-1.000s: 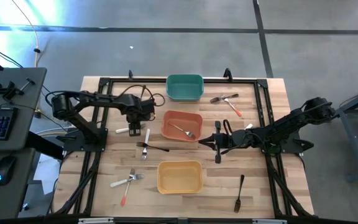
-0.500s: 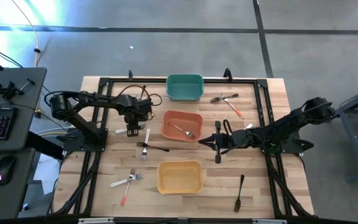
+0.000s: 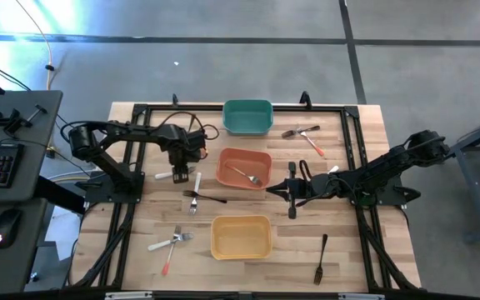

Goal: Sort silverware by color (type)
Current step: Put the white fork into the yellow bin

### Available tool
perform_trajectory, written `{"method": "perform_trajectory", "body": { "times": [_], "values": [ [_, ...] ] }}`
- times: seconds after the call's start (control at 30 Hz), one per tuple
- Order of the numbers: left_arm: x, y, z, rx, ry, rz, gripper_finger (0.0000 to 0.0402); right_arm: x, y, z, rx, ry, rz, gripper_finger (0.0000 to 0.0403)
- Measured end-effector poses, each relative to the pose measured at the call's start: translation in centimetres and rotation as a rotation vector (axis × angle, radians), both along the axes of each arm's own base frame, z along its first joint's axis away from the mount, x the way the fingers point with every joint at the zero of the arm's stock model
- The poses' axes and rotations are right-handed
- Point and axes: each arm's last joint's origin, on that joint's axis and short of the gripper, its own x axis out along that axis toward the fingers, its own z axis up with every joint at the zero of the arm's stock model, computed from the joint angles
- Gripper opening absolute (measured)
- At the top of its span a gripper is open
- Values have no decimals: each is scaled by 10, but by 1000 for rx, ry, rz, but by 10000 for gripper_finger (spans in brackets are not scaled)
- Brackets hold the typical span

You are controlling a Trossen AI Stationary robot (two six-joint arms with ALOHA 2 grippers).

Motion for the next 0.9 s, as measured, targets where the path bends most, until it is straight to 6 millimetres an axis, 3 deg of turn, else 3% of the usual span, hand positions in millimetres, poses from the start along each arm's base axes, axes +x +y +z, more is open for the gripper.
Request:
{"method": "perform_trajectory", "body": {
  "times": [0.43,0.73,0.9],
  "values": [
    [-9,-6,-14,40,19,-5,109,0,0,0,1,1,3,0],
    [-6,-12,-15,73,27,-40,11,0,0,0,1,1,3,0],
    [-5,-17,-13,93,22,-55,9,0,0,0,1,1,3,0]
  ]
}}
